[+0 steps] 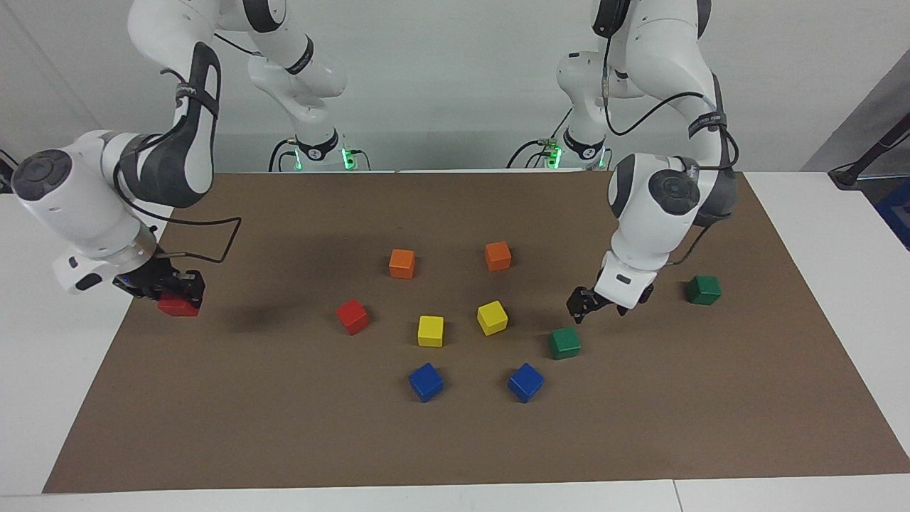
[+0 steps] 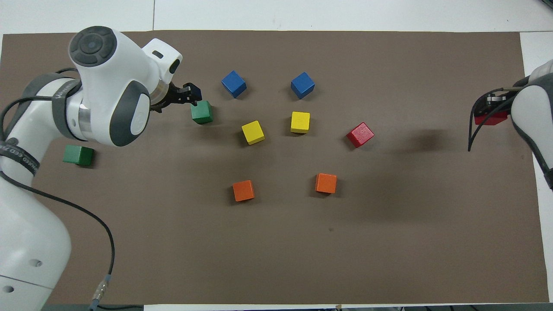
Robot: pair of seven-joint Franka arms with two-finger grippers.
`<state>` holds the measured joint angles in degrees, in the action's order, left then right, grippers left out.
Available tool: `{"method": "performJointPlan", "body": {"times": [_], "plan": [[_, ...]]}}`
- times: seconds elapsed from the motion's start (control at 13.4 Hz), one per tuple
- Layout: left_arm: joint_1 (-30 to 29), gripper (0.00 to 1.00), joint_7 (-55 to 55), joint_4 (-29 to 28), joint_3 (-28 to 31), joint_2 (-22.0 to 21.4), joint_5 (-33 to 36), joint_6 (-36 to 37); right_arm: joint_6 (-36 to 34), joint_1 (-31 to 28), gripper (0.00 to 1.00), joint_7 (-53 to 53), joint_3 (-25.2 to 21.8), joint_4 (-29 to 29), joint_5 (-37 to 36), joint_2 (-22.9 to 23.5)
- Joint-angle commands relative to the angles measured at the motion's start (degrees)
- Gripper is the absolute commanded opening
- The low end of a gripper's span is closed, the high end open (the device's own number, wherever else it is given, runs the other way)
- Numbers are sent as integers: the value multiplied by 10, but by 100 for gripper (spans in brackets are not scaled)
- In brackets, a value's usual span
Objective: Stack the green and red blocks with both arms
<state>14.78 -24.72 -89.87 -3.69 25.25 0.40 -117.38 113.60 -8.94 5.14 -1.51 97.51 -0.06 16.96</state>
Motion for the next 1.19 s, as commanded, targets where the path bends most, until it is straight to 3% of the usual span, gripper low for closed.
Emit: {"method": "performJointPlan", "body": {"times": [0.0, 0.52, 0.89, 1.12], "plan": [[23, 100, -46, 30, 10, 41, 18, -11, 64, 18, 0, -46, 3, 100, -6, -46], [27, 100, -77, -45, 9, 43, 36, -129, 196, 29, 0, -46, 3, 207, -37, -59], [28, 100, -94, -69, 9, 42, 36, -166, 222, 24, 0, -44, 3, 213, -38, -43], [37, 91, -104, -69, 10, 42, 36, -171, 246, 24, 0, -36, 3, 223, -38, -36]]}}
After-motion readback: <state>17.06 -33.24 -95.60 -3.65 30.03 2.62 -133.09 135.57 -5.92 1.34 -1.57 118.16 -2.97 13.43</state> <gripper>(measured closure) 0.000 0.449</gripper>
